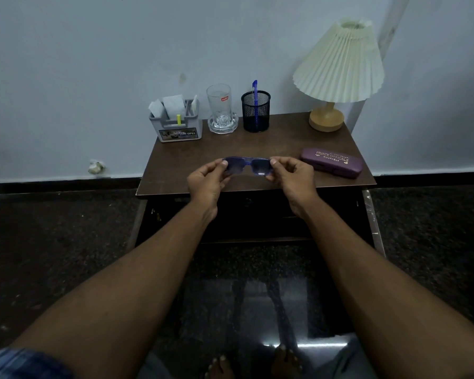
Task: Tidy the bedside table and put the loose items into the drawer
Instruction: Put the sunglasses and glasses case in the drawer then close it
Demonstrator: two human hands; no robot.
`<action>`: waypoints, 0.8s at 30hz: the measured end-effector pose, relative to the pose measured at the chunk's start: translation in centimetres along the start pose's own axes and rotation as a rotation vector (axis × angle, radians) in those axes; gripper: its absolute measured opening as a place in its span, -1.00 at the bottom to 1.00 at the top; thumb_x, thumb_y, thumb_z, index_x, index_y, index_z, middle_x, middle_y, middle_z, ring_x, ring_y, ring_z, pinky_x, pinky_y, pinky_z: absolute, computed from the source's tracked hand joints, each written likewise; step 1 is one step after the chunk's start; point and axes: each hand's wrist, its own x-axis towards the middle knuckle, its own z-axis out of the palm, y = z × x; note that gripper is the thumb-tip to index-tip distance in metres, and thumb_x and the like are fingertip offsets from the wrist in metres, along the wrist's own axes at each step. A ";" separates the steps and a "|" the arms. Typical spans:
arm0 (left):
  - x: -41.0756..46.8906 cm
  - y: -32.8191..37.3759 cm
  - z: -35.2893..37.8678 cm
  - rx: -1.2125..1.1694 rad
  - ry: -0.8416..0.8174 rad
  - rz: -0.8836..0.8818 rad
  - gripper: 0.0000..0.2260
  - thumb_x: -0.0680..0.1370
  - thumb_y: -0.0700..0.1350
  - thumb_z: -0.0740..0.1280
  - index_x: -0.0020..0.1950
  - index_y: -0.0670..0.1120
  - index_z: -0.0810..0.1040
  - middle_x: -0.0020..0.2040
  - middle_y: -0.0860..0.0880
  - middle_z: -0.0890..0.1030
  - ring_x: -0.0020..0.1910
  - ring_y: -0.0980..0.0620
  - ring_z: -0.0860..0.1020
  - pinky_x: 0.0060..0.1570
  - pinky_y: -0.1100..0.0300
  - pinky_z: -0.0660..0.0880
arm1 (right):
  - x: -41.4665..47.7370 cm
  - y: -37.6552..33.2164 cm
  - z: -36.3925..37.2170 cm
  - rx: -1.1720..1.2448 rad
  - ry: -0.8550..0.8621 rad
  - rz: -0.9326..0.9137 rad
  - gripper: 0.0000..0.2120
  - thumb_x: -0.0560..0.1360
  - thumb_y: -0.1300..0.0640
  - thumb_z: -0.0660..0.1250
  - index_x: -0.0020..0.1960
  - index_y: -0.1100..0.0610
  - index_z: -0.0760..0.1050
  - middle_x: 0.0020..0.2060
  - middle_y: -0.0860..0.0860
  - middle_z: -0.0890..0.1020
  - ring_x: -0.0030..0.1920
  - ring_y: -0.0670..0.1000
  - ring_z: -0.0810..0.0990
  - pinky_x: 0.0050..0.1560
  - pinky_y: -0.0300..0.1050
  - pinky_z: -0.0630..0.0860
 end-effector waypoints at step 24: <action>-8.6 -4.4 0.8 0.256 -0.002 -0.064 -0.79 0.54 -0.28 0.46 0.17 -0.29 0.65 0.03 -0.18 0.69 -0.01 -0.03 0.68 0.01 0.22 0.64 | -7.6 -0.6 -8.1 -0.166 0.126 0.158 -0.90 0.55 0.30 0.39 -0.12 0.19 0.63 -0.26 0.08 0.66 -0.34 -0.05 0.61 -0.23 -0.22 0.65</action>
